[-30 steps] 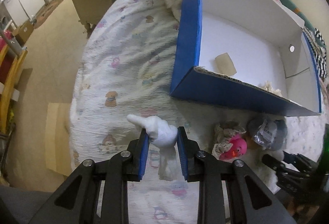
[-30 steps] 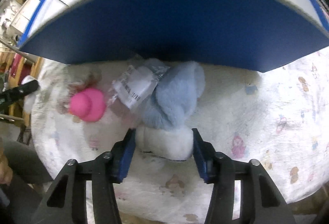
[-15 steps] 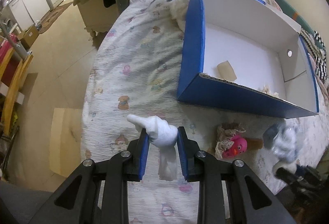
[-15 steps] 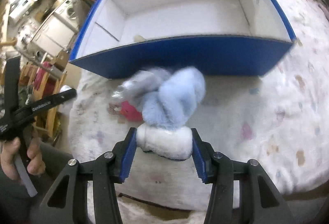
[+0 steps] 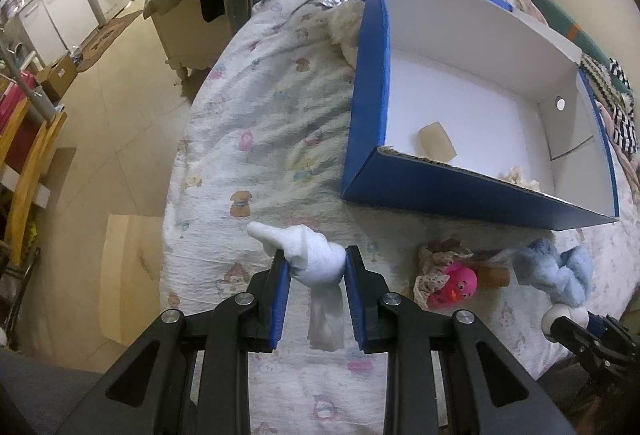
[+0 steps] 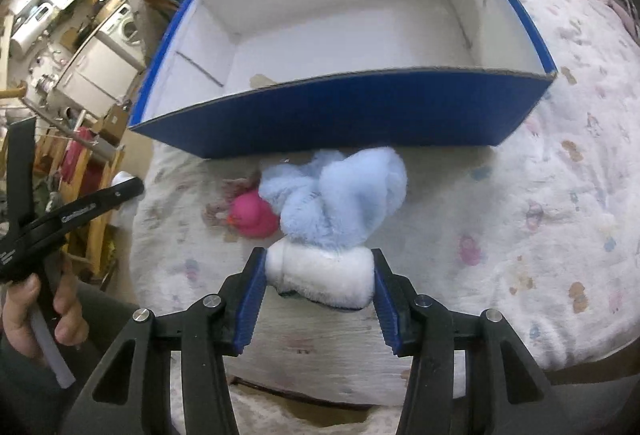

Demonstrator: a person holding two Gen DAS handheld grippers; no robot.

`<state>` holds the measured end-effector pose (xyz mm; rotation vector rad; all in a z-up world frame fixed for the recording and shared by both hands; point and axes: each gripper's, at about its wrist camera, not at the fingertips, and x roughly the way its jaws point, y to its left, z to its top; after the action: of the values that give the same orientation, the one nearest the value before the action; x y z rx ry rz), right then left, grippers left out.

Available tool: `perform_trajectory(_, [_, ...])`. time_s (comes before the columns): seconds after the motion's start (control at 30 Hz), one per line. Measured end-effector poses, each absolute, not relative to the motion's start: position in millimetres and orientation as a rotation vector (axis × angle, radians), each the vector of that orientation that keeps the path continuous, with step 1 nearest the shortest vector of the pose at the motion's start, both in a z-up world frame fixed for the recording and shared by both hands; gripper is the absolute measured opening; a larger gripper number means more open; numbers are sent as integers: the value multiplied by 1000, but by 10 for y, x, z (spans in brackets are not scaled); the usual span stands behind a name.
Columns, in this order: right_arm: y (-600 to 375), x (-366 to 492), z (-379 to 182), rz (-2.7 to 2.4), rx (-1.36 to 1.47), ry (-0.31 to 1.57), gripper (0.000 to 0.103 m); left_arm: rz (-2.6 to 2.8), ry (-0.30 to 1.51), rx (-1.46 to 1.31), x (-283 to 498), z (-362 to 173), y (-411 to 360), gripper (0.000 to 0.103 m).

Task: Organize soft objects
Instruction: 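Close the right tool on the white base of the light-blue plush toy, then carry the blue plush over the box with the right tool while the left tool carries the sock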

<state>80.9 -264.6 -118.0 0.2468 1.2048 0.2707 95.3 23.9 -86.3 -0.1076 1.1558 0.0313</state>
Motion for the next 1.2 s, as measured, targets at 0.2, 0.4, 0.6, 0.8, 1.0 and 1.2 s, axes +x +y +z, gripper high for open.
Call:
perform_trajectory(0.2, [-2582, 748, -1081, 297, 230, 1178, 53, 40, 1116, -63, 885, -785, 175, 24])
perform_trajectory(0.4, [-2643, 601, -845, 345, 283, 1039, 53, 82, 1014, -37, 784, -558, 179, 24])
perform_trajectory(0.6, [-2783, 485, -512, 347, 318, 842, 53, 120, 891, -46, 685, -307, 209, 24])
perform_trajectory(0.8, [-2783, 509, -335, 318, 293, 739, 53, 115, 847, -46, 738, -172, 136, 24])
perform_trajectory(1.0, [-2734, 614, -238, 317, 272, 698, 53, 67, 804, -64, 850, 31, 19, 24])
perform_trajectory(1.2, [-2807, 813, -248, 303, 287, 695, 53, 21, 805, -15, 1113, 164, -186, 24])
